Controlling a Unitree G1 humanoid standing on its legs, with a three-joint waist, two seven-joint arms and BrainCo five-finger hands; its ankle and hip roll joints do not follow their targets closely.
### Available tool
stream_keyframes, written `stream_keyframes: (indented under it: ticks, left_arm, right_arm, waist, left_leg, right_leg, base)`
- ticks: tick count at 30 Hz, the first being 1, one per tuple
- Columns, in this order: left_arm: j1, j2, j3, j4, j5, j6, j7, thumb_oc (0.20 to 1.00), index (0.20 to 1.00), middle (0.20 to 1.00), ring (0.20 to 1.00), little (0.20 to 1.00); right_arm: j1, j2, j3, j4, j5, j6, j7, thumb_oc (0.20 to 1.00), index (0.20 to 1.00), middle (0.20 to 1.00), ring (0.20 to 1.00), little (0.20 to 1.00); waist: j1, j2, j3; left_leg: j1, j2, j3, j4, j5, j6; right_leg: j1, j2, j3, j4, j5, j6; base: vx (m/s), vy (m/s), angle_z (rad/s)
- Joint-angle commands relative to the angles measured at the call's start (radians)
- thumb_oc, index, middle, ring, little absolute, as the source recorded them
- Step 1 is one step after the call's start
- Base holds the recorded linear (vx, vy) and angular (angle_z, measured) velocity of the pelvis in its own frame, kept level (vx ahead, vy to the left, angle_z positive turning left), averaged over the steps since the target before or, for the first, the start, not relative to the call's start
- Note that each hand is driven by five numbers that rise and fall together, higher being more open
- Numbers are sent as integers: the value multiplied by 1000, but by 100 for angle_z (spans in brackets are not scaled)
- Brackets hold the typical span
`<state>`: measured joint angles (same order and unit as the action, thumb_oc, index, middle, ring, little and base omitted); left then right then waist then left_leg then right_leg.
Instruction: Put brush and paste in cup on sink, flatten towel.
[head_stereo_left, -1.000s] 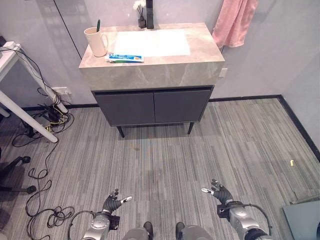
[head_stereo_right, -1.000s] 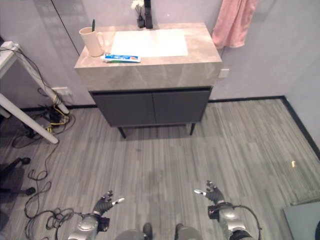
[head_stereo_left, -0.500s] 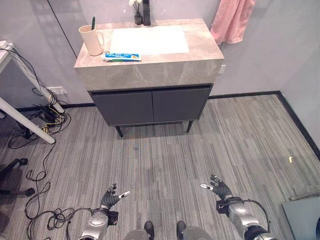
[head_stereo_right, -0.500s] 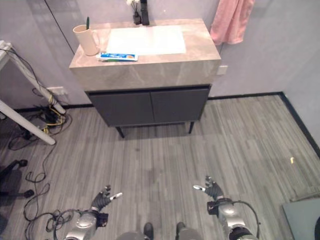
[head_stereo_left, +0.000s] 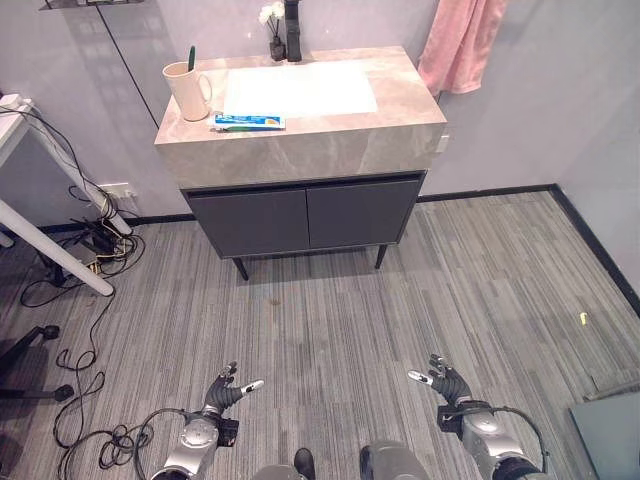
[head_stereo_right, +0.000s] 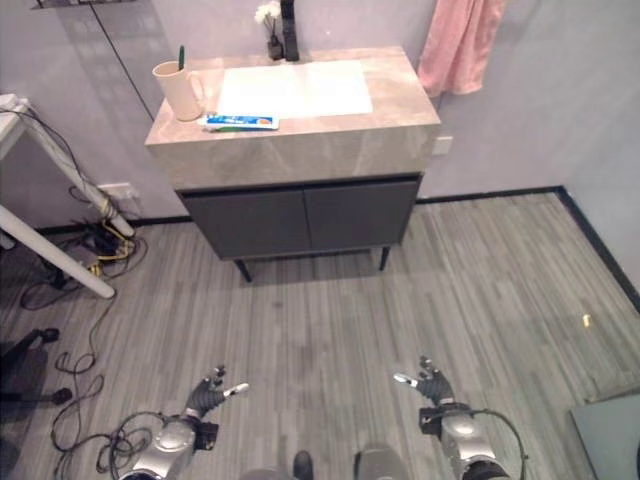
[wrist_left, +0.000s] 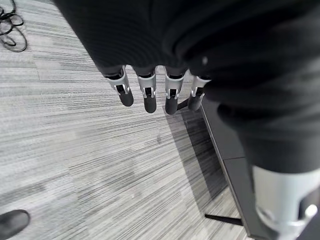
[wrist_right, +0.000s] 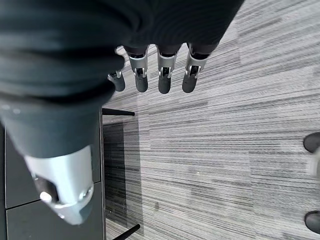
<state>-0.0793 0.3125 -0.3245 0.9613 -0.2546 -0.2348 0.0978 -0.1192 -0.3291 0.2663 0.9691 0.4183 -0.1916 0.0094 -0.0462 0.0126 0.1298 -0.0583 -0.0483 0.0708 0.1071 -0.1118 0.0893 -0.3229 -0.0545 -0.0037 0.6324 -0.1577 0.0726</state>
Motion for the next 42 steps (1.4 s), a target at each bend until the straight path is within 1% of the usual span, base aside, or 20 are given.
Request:
stream_keyframes:
  ticks: [1, 6, 8, 9, 10, 12, 15, 16, 17, 20, 23, 25, 27, 32, 34, 35, 36, 38, 39, 42]
  left_arm:
    - [-47, 42, 22, -38, 47, -20, 5, 1000, 1000, 1000, 1000, 1000]
    - [-52, 36, 31, -83, 29, -25, 14, 1000, 1000, 1000, 1000, 1000]
    - [-47, 35, 15, -110, 39, -24, -1, 1000, 1000, 1000, 1000, 1000]
    - [-47, 34, 11, -106, 50, -23, -2, 1000, 1000, 1000, 1000, 1000]
    - [-66, 24, -9, -100, 43, -20, -7, 1000, 1000, 1000, 1000, 1000]
    - [-103, 16, -23, -89, 28, -19, -2, 1000, 1000, 1000, 1000, 1000]
    - [-125, 10, -36, -85, 25, -20, 8, 1000, 1000, 1000, 1000, 1000]
    - [-122, 8, -34, -74, 29, -25, 15, 1000, 1000, 1000, 1000, 1000]
    - [-113, 4, -29, -63, 32, -33, 24, 1000, 1000, 1000, 1000, 1000]
    - [-118, 1, -38, -59, 34, -30, 29, 1000, 1000, 1000, 1000, 1000]
    - [-113, 8, -38, -70, 23, -28, 27, 1000, 1000, 1000, 1000, 1000]
    - [-106, 14, -39, -80, 32, -30, 24, 1000, 1000, 1000, 1000, 1000]
    - [-105, 26, -40, -77, 54, -26, 23, 1000, 1000, 1000, 1000, 1000]
    - [-93, 50, -36, -100, 76, -25, 18, 1000, 1000, 1000, 1000, 1000]
    - [-93, 58, -32, -101, 75, -26, 18, 1000, 1000, 1000, 1000, 1000]
    - [-94, 60, -32, -99, 81, -24, 20, 1000, 1000, 1000, 1000, 1000]
    - [-115, 60, -37, -68, 93, -25, 23, 1000, 1000, 1000, 1000, 1000]
    - [-128, 58, -35, -35, 99, -29, 29, 1000, 1000, 1000, 1000, 1000]
    - [-134, 54, -31, -19, 94, -30, 31, 1000, 1000, 1000, 1000, 1000]
    - [-135, 51, -40, -23, 111, -29, 30, 1000, 1000, 1000, 1000, 1000]
  right_arm:
    - [-20, -12, -17, -35, 23, -32, 7, 1000, 1000, 1000, 1000, 1000]
    - [-12, -26, -21, -104, 20, -35, 2, 1000, 1000, 1000, 1000, 1000]
    - [54, -52, -38, -152, 17, -37, 12, 1000, 1000, 1000, 1000, 1000]
    - [70, -59, -40, -166, 2, -35, 15, 1000, 1000, 1000, 1000, 1000]
    - [85, -78, -57, -175, 5, -36, 9, 1000, 1000, 1000, 1000, 1000]
    - [85, -93, -60, -196, 18, -41, -1, 1000, 1000, 1000, 1000, 1000]
    - [76, -110, -42, -198, -7, -33, -10, 1000, 1000, 1000, 1000, 1000]
    - [63, -120, -32, -189, -28, -32, -22, 1000, 1000, 1000, 1000, 1000]
    - [59, -115, -28, -184, -34, -42, -33, 1000, 1000, 1000, 1000, 1000]
    - [56, -111, -18, -177, -52, -46, -39, 1000, 1000, 1000, 1000, 1000]
    - [45, -112, -3, -185, -86, -32, -40, 1000, 1000, 1000, 1000, 1000]
    - [37, -110, 12, -195, -116, -20, -28, 1000, 1000, 1000, 1000, 1000]
    - [41, -97, 9, -193, -141, -13, -24, 1000, 1000, 1000, 1000, 1000]
    - [49, -88, 19, -217, -168, -17, -16, 1000, 1000, 1000, 1000, 1000]
    - [41, -87, 29, -221, -181, -17, -17, 1000, 1000, 1000, 1000, 1000]
    - [36, -86, 47, -228, -197, -19, -16, 1000, 1000, 1000, 1000, 1000]
    - [38, -80, 59, -231, -201, -26, -13, 1000, 1000, 1000, 1000, 1000]
    - [36, -77, 68, -232, -208, -30, -15, 1000, 1000, 1000, 1000, 1000]
    - [33, -81, 83, -228, -209, -34, -17, 1000, 1000, 1000, 1000, 1000]
    - [49, -87, 90, -247, -228, -27, -7, 1000, 1000, 1000, 1000, 1000]
  waist:
    - [-16, -23, 46]
    - [-46, -27, 62]
    - [-82, -18, 33]
    - [-86, -10, 19]
    - [-96, -11, 27]
    - [-92, -42, 60]
    - [-79, -49, 80]
    - [-60, -37, 78]
    - [-44, -8, 68]
    - [-31, 4, 58]
    - [-24, 8, 47]
    - [-16, -4, 25]
    - [-19, -31, 4]
    - [-14, -29, -10]
    - [-13, -25, -6]
    - [-22, -26, -3]
    - [-38, -21, 4]
    - [-42, -15, 5]
    - [-54, -25, 6]
    - [-67, -32, 33]
  left_leg:
    - [56, -46, 6, 14, -47, 2]
    - [130, -45, 17, -15, -82, -21]
    - [154, -24, -17, 23, -76, -58]
    - [149, -5, -12, 57, -26, -93]
    - [35, 26, -6, 308, 128, -171]
    - [-84, 28, 5, 515, 215, -212]
    - [-169, 55, 46, 509, 174, -192]
    - [-231, 60, 81, 359, 136, -164]
    - [-256, 111, 94, 90, 206, -165]
    - [-277, 167, 111, -53, 264, -179]
    - [-275, 175, 71, -33, 294, -178]
    - [-299, 144, 78, 53, 250, -151]
    - [-280, 97, 131, 124, 169, -108]
    - [-214, 51, 159, 86, 126, -75]
    - [-195, 46, 162, 59, 128, -71]
    - [-178, 41, 161, 33, 128, -72]
    - [-145, 33, 135, -13, 134, -69]
    - [-119, 37, 139, -46, 136, -73]
    - [-71, 32, 134, -63, 117, -81]
    - [-59, 40, 108, -22, 110, -88]
  right_leg:
    - [15, -18, 51, -171, 172, 65]
    - [-64, -29, -43, -347, 218, 91]
    - [-9, 47, 41, -347, 174, 59]
    - [17, 66, 27, -364, 156, 39]
    - [86, 60, -1, -406, 149, 0]
    - [134, 34, -11, -438, 148, -31]
    - [173, 23, -15, -455, 128, -42]
    - [222, 26, -1, -486, 109, -31]
    - [268, 36, 8, -508, 73, -13]
    - [308, 19, 13, -509, 43, -1]
    - [322, 12, 49, -478, 15, 4]
    - [357, -32, 91, -445, -8, 26]
    - [365, -101, 113, -397, 66, 62]
    - [312, -146, 120, -298, 236, 75]
    - [290, -140, 117, -266, 267, 72]
    - [283, -89, 135, -259, 255, 74]
    - [216, 19, 182, -250, 176, 66]
    - [182, 45, 152, -299, 112, 53]
    - [143, 46, 89, -474, 123, 53]
    - [130, 41, 116, -456, 156, 62]
  base:
    - [153, 14, 12]
    - [281, -76, -18]
    - [547, -286, 38]
    - [505, -402, 101]
    - [364, -366, 100]
    - [221, -313, 83]
    - [226, -116, 26]
    - [584, 93, 1]
    - [585, 92, 2]
    - [434, 104, -69]
    - [416, 155, -41]
    - [515, 277, -59]
    - [489, 269, -82]
    - [277, 196, -32]
    - [137, 124, 6]
    - [182, 129, 13]
    - [182, 129, 26]
    - [177, 55, 37]
    - [255, -31, 31]
    - [131, -76, 2]
